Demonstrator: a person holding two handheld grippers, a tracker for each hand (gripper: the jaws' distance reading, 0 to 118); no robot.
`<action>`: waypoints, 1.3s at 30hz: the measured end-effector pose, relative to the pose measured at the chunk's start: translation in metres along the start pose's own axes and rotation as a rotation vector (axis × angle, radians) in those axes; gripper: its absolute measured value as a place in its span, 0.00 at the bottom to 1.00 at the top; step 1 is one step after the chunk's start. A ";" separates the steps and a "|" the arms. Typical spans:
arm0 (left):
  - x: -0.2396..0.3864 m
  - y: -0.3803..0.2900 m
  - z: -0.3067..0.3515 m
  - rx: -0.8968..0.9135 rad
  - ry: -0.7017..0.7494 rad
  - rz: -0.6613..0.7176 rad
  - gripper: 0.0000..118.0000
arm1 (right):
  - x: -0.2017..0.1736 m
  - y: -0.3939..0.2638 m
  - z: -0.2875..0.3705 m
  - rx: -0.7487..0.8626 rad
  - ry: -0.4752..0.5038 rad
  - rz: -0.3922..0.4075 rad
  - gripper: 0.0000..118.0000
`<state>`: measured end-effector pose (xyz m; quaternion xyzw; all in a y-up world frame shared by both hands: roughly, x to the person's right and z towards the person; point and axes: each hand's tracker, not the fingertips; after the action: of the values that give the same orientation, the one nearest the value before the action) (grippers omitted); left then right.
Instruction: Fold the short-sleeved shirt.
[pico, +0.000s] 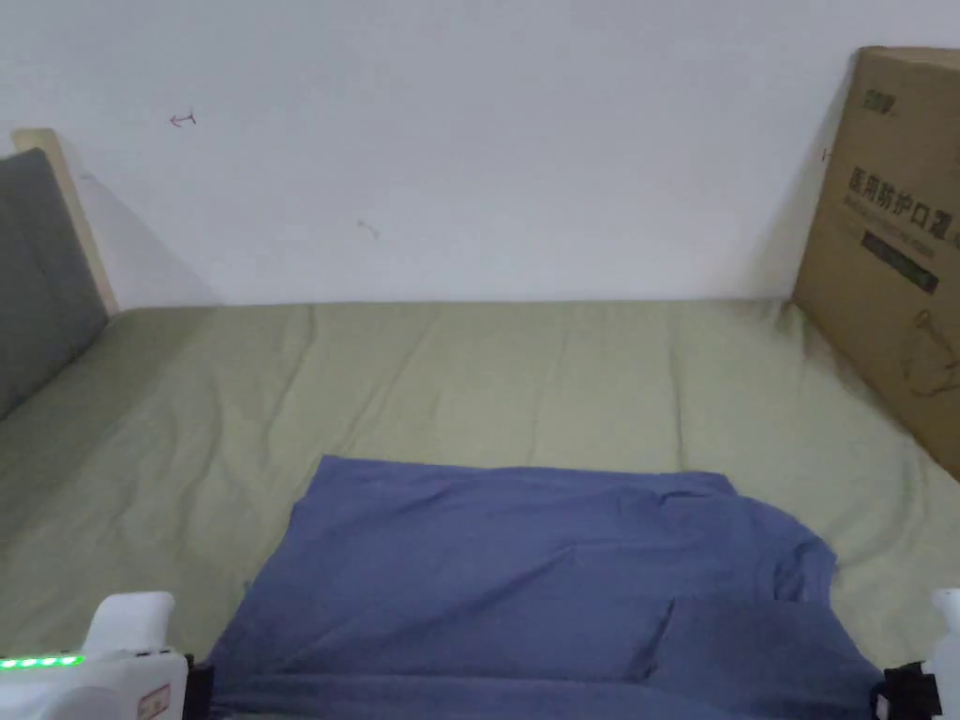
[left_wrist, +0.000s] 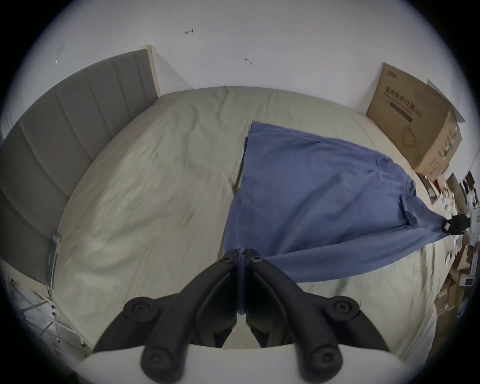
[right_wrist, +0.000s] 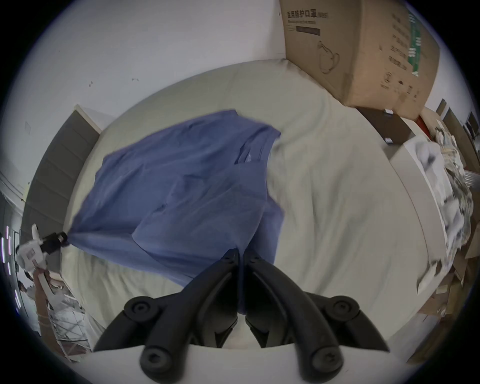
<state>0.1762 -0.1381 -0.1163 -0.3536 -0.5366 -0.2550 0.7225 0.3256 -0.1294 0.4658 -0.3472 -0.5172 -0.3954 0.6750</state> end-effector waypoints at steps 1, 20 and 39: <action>-0.001 -0.013 0.007 -0.007 0.002 0.014 0.02 | -0.011 -0.025 0.010 -0.007 -0.001 0.017 0.02; -0.012 -0.125 0.079 0.031 -0.005 0.031 0.55 | 0.022 -0.158 0.049 0.053 0.026 -0.051 0.37; 0.002 -0.172 0.158 0.160 -0.038 0.034 0.00 | -0.059 -0.193 0.100 0.244 0.063 0.123 0.02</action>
<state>-0.0462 -0.1209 -0.0460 -0.3088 -0.5628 -0.1921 0.7423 0.1016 -0.1181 0.4420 -0.2810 -0.5175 -0.2984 0.7512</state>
